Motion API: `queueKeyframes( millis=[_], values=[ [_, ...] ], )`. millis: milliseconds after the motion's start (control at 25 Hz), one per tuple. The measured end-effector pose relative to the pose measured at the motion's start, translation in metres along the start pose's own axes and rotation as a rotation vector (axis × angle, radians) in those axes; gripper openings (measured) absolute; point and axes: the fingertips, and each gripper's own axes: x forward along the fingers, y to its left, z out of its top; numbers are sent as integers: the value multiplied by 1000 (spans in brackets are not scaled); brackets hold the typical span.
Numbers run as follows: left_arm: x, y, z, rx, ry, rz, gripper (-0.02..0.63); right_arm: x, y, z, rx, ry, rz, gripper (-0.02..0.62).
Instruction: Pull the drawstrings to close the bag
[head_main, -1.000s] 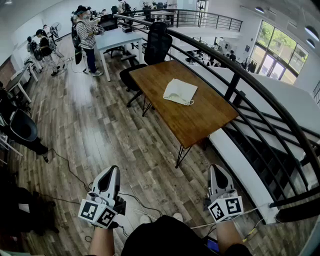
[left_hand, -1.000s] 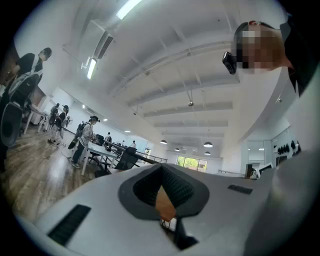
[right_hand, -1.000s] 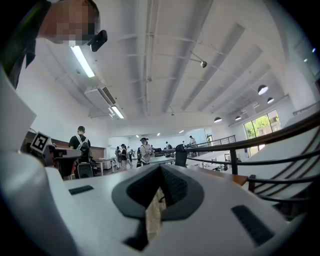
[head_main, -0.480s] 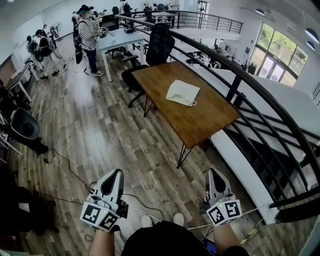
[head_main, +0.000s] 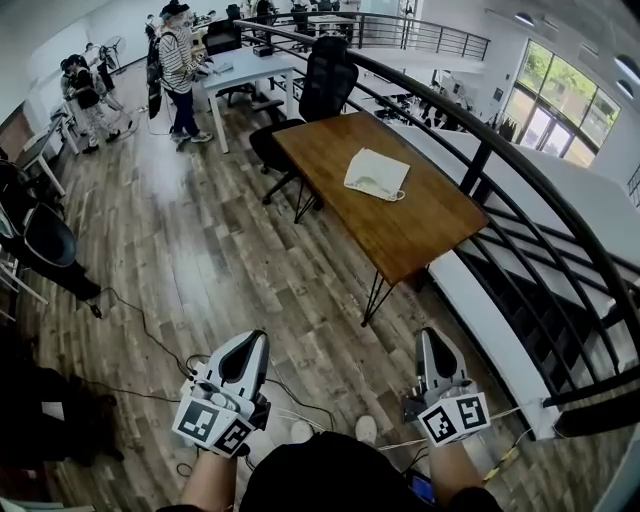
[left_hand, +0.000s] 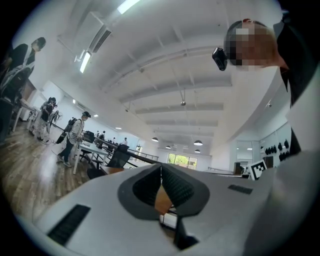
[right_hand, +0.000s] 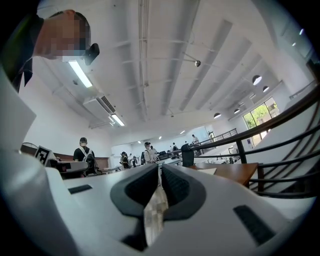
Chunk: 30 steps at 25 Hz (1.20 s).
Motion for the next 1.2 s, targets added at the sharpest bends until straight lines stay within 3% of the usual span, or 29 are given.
queueKeyframes(
  millis=[120,160,240,320,760,1200],
  values=[
    [-2,0,6,12,-6,-28,15,-1,14,5,-11,-12,16,66],
    [-2,-1,7,12,-9,-47,49,-1,19,5,-10,-13,29,141],
    [-2,-3,9,10,-12,-79,307,-3,31,6,6,-11,53,320],
    [-3,-2,11,5,-11,-94,316,-7,39,7,20,-8,46,375],
    [31,8,-1,-34,14,-142,321,5,21,8,-1,-5,-29,382],
    [115,16,-10,-41,28,-91,321,75,-52,11,45,-8,54,347]
  ],
)
